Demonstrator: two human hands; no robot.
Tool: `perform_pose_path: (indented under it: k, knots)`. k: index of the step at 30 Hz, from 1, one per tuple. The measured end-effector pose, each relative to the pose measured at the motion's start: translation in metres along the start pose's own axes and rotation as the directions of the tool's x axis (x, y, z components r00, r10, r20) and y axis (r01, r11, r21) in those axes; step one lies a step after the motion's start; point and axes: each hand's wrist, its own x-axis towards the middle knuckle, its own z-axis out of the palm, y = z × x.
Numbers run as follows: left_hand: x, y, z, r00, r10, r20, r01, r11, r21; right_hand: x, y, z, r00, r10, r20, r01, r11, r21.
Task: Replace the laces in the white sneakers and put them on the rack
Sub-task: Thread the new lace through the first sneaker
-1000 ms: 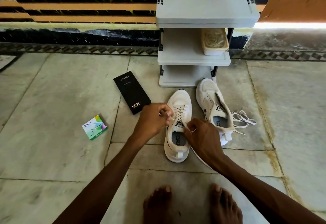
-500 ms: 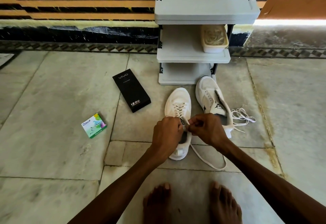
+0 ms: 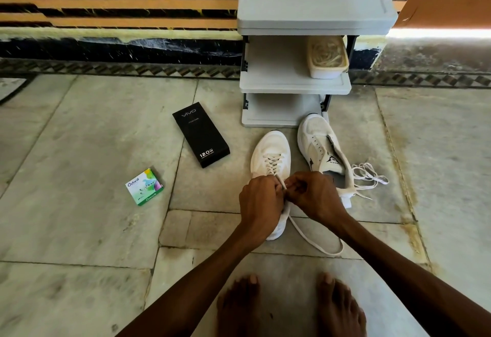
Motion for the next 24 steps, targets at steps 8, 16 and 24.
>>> perform_pose_path:
  k: [8, 16, 24]
  knots:
    - [0.016, 0.007, -0.015, 0.938, -0.244, 0.247, 0.335, 0.822, -0.460, -0.003, 0.003, -0.001, 0.997, -0.072, -0.008, 0.072, 0.997, 0.040]
    - [0.014, 0.009, -0.022, 0.917, -0.237, 0.320, 0.378, 0.775, -0.507, 0.000, 0.004, 0.007, 0.993, 0.067, -0.100, -0.045, 0.977, 0.207]
    - [0.012, 0.001, -0.030, 0.966, -0.181, 0.184, 0.240, 0.891, -0.384, 0.002, -0.019, -0.020, 0.960, -0.151, -0.237, 0.159, 0.987, 0.014]
